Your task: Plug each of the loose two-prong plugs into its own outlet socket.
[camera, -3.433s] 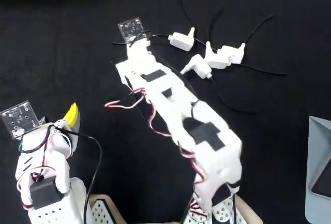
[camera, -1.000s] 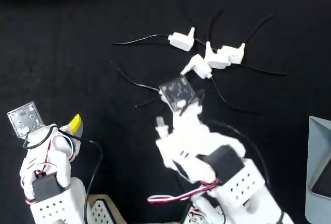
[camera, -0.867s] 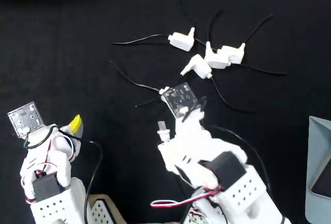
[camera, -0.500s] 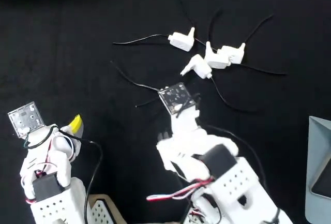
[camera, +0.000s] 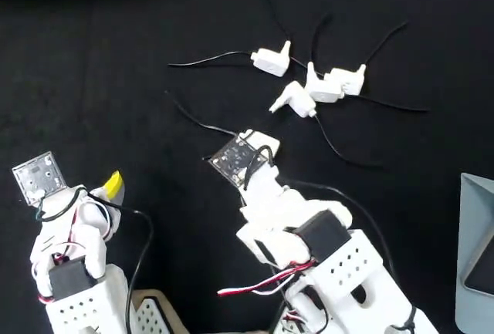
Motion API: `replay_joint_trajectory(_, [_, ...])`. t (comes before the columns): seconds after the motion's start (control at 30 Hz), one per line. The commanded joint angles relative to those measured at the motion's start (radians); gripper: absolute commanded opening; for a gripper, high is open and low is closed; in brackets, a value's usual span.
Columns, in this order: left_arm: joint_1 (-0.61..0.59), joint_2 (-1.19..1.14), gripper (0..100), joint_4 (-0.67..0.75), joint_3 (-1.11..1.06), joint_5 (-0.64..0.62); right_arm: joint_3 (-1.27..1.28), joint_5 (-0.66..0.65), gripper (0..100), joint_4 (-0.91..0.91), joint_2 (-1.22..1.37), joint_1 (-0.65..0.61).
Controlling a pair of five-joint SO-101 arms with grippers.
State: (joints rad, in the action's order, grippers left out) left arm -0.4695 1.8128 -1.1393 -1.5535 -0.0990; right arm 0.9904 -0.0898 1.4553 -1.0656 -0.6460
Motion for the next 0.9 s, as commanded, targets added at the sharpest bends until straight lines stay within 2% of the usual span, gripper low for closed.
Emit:
replay_joint_trajectory(0.0, [-0.001, 0.005, 31, 0.023, 0.004, 0.009, -0.059, 0.020, 14.9, -0.003, 0.093, 0.011])
replay_joint_trajectory(0.2, [-0.001, 0.005, 31, 0.023, 0.004, 0.009, -0.059, 0.115, 14.9, -0.129, 0.303, 0.009])
replay_joint_trajectory(0.67, [-0.008, 0.005, 31, 0.014, 0.002, 0.009, 0.065, 0.121, 14.9, -0.509, 0.565, 0.011])
replay_joint_trajectory(0.87, [-0.008, 0.005, 31, 0.014, 0.002, 0.009, 0.061, 0.121, 15.0, -0.548, 0.677, 0.086])
